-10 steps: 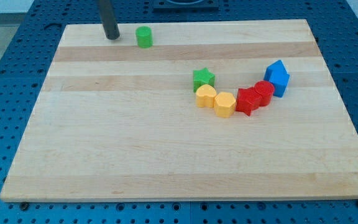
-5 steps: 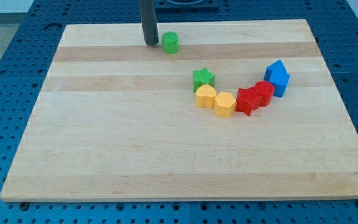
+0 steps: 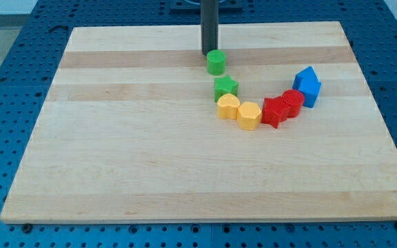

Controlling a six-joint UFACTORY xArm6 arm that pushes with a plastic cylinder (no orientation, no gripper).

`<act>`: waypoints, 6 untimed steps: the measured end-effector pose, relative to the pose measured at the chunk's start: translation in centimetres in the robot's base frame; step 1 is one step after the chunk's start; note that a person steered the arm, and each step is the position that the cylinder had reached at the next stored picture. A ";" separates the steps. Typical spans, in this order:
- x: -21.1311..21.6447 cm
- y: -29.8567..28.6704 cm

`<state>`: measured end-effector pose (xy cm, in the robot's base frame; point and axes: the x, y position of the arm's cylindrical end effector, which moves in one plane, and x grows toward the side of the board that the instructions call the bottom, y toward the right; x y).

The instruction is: Push the green circle into the green star

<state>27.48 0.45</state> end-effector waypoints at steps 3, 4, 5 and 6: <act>2.4 0.5; 4.1 0.5; 4.3 0.5; 4.3 0.5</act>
<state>31.74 0.97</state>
